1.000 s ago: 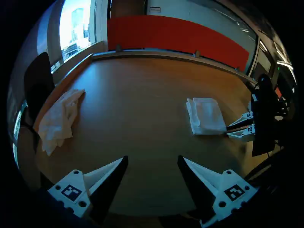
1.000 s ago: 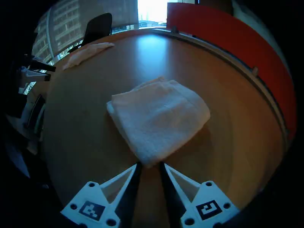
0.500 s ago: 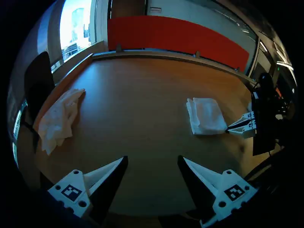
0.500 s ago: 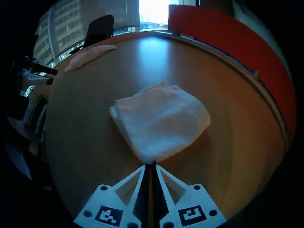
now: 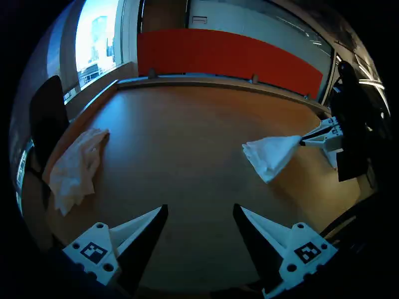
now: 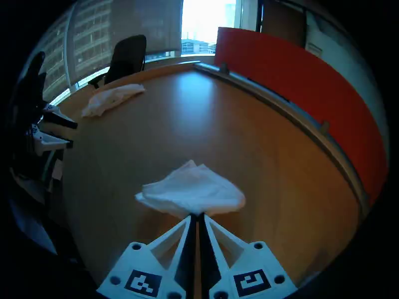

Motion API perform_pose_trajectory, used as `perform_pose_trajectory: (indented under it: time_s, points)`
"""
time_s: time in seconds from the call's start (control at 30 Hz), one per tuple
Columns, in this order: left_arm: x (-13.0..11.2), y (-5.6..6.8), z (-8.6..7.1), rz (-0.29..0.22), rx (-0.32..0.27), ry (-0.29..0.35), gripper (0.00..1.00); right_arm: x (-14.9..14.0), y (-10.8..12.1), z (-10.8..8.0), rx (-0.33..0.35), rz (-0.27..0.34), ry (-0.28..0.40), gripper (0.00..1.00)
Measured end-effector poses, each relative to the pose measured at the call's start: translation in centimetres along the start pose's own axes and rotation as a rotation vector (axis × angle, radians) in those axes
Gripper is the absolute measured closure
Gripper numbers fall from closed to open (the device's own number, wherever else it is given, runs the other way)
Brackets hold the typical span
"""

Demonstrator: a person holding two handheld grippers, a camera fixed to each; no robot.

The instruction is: Fold towel

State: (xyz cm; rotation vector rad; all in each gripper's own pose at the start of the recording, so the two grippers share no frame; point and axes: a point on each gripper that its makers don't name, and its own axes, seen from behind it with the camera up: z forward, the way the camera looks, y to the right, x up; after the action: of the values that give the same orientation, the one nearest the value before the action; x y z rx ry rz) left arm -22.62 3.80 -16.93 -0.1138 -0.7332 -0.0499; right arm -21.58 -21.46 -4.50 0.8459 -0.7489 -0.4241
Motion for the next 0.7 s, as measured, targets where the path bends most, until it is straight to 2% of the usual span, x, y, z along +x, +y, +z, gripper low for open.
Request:
perform_pose_trajectory:
  time_s: [0.17,0.37,0.7]
  points:
    - [1.2,0.4,-0.1,0.010,-0.011,0.025,0.03,3.1,1.8,-1.6,-0.014,-0.028,0.025,0.97]
    - [2.1,0.9,-0.1,0.012,-0.027,0.044,0.03,5.3,4.0,-3.7,-0.040,-0.055,0.047,0.97]
    - [2.7,1.6,0.0,0.016,-0.046,0.060,0.03,5.2,8.6,-7.3,-0.108,-0.059,0.039,0.97]
